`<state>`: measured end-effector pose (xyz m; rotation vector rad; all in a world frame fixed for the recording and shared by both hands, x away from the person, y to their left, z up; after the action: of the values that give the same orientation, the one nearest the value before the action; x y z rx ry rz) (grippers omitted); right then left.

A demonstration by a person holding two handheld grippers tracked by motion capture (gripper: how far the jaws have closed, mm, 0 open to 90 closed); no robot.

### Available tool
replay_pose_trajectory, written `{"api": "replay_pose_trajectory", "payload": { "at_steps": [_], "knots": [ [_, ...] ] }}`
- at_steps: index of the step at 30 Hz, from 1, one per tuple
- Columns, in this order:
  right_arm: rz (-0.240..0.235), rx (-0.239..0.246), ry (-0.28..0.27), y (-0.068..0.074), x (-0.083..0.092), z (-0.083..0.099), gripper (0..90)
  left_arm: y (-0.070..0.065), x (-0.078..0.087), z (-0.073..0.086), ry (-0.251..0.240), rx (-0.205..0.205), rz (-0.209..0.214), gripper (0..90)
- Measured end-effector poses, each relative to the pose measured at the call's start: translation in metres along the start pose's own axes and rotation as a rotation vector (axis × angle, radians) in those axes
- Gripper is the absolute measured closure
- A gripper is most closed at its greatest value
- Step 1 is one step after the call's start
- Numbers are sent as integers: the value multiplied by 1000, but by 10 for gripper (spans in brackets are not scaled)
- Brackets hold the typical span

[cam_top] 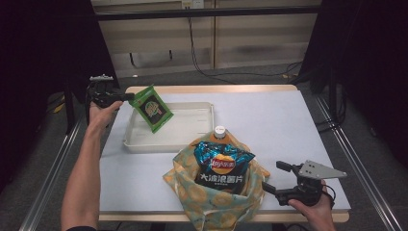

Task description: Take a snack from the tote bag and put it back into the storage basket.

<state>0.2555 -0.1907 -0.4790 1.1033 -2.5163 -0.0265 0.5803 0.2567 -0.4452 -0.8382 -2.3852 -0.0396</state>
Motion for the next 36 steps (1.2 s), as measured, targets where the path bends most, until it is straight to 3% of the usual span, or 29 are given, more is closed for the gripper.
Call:
{"api": "replay_pose_trajectory", "payload": {
  "at_steps": [7,16,22,29,33,35,36],
  "knots": [
    [-1,-3,-2,-1,1,0,85,16,3,-3,-17,35,-36,900],
    [2,-2,0,0,1,1,85,38,-1,21,-8,88,-87,900],
    [-2,-1,2,0,0,0,85,41,-3,29,-12,97,-93,883],
    [1,0,4,1,1,1,85,37,-4,33,-8,81,-107,719],
    [0,2,2,2,1,0,85,35,-1,29,-50,80,-117,590],
    [-1,5,2,1,0,0,85,32,2,26,-56,55,-124,573],
    [-1,3,1,1,0,0,85,27,3,24,-68,49,-107,561]
  ]
}}
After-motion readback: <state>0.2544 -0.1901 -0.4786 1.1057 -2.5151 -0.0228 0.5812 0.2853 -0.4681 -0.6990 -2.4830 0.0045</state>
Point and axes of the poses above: each handheld gripper's, and its own axes: x roughly backward along the jaws, z roughly out of its underside, y roughly to its left, the point moved 10 cm from there along -x, roughly forward along the jaws, and after that the axes turned 3 degrees about -z, right-handed, at the moved point
